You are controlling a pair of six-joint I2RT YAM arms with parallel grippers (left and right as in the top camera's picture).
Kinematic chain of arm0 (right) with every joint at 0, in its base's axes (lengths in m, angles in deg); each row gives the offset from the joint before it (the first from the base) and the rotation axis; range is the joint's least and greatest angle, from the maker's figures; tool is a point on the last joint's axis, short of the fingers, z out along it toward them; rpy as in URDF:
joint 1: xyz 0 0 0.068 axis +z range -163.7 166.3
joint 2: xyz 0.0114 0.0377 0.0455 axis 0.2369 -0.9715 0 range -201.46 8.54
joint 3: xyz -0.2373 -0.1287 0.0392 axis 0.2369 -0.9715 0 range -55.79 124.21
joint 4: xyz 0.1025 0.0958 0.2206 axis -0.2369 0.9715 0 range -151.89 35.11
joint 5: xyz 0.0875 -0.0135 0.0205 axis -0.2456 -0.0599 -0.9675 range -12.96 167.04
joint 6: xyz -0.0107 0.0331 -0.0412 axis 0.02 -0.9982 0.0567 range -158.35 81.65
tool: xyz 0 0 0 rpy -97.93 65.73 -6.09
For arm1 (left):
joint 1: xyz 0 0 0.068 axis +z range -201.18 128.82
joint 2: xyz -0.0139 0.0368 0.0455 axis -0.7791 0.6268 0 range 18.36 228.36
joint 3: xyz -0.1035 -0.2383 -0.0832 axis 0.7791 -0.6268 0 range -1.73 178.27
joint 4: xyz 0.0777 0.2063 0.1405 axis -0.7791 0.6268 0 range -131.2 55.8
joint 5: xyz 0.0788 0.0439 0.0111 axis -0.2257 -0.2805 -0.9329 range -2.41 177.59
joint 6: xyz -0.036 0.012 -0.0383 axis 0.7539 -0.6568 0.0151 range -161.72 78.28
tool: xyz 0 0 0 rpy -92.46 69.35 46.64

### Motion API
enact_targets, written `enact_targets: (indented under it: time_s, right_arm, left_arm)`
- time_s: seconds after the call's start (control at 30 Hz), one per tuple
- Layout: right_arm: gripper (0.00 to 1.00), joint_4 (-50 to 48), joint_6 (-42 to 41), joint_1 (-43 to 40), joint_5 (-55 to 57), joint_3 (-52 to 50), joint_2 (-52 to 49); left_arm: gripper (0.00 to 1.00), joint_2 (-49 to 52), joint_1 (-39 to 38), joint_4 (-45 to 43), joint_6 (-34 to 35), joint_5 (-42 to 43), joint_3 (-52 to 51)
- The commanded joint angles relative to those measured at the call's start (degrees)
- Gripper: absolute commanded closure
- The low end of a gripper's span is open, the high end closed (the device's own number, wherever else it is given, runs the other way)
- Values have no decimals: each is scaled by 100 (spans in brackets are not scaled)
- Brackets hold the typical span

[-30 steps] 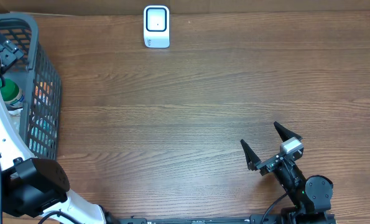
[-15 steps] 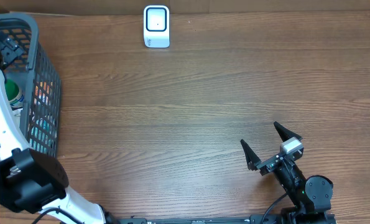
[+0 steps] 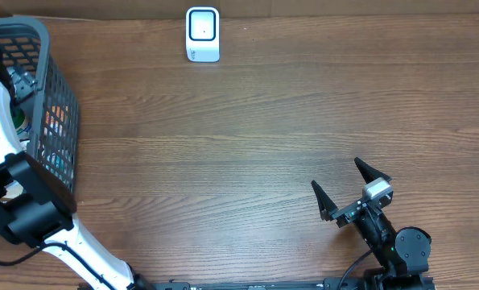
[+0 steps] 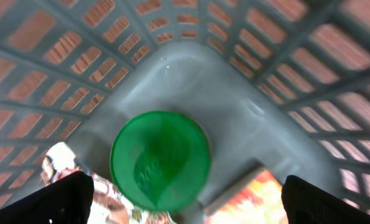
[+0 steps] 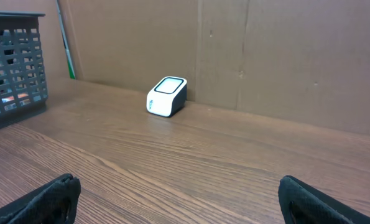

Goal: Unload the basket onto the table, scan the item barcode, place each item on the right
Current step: 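Lift the jar out and carry it toward the white scanner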

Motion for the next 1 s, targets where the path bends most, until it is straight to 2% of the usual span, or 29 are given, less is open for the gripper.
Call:
enact_targets:
  time_s: [0.0,0.1,0.2,0.77,0.87,0.97]
  right_arm:
    - [0,-9,-15,33,-2,-61,68]
    - [0,-9,-15,33,-2,-61,68]
    - [0,-9,-15,33,-2,-61,68]
    - [0,-9,-15,33,-2,-61,68]
    - [0,-9,-15,33,-2,-61,68]
    - [0,-9,-15,33,-2,-61,68]
  left_arm:
    - [0,103,214,-177,-428,614,-4]
    - [0,155,302,-361,-728,951,-4]
    - [0,223,363,-448,-874,946,-7]
    - [0,671,586,-420,-907,1200,-9]
    - [3,820,584,-330,-905,1200,-11]
    - [12,949,586,-245,-876,1174,-11]
